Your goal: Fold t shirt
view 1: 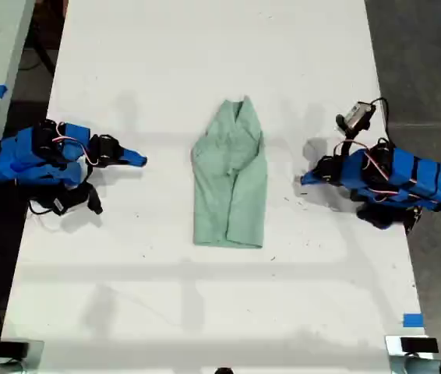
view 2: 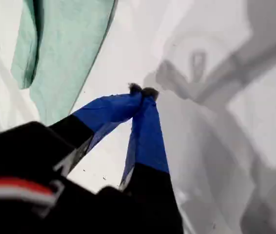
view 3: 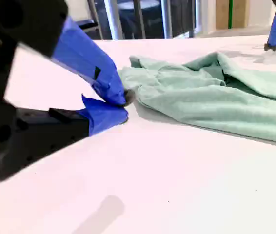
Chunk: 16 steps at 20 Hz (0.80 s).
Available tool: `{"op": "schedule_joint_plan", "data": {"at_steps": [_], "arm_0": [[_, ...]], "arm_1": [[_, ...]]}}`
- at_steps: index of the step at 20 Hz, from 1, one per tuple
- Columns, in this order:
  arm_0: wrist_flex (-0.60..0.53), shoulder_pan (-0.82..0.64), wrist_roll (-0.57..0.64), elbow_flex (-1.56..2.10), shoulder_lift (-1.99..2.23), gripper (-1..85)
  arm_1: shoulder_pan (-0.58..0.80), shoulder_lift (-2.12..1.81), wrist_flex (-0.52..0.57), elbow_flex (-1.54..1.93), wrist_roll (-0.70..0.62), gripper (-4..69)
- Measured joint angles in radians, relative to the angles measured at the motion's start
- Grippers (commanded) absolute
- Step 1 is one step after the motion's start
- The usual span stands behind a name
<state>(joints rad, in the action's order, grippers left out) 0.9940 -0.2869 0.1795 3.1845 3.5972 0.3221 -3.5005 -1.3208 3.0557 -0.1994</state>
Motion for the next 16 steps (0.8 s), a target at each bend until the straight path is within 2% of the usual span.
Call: {"op": "schedule_joint_plan", "data": {"at_steps": [3, 4, 6, 9, 11, 12, 16], "arm_0": [[0.017, 0.0, -0.018, 0.003, 0.0, -0.1], [0.017, 0.0, -0.02, 0.003, 0.0, -0.1], [0.017, 0.005, -0.02, 0.003, 0.0, -0.1], [0.023, 0.012, -0.054, -0.094, -0.12, 0.0], [0.011, 0.034, -0.084, -0.273, -0.364, 12.1], [0.002, 0.098, -0.123, -0.388, -0.528, 15.6], [-0.008, 0.296, -0.212, -0.897, -1.224, 19.3]], "arm_1": [[0.011, 0.0, 0.0, 0.0, 0.029, -1.5], [0.02, 0.0, 0.002, 0.0, 0.037, 2.2], [0.003, 0.0, 0.025, 0.0, 0.051, 3.0], [0.0, 0.066, 0.018, -0.06, 0.094, 8.3], [-0.063, 0.272, 0.046, -0.218, 0.123, 9.7], [-0.115, 0.44, 0.071, -0.339, 0.138, 12.0], [-0.328, 1.204, 0.187, -0.854, 0.19, 19.3]]}}
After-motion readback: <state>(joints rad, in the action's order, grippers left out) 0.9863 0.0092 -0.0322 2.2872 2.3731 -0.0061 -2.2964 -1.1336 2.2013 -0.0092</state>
